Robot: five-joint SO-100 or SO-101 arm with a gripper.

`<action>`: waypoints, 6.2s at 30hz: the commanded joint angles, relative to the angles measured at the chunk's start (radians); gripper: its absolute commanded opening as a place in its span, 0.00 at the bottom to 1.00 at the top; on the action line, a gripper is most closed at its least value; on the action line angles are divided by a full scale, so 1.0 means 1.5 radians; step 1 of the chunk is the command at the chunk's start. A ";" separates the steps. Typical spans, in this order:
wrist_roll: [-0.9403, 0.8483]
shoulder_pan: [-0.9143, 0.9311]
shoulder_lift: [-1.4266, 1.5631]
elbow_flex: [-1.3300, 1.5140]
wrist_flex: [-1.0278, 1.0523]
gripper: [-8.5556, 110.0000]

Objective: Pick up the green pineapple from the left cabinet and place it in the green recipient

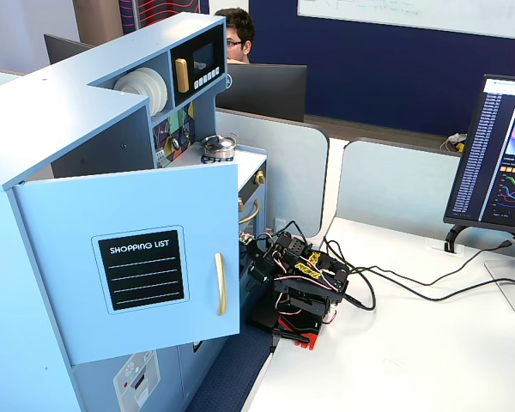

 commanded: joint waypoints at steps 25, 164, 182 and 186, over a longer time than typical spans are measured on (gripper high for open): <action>-0.044 -0.433 -0.121 -0.142 -0.457 0.10; -0.044 0.036 -0.997 -1.137 -0.778 0.36; -0.034 -0.010 -0.663 -0.858 -0.699 0.50; -0.042 -0.017 -0.464 -0.674 -0.636 0.50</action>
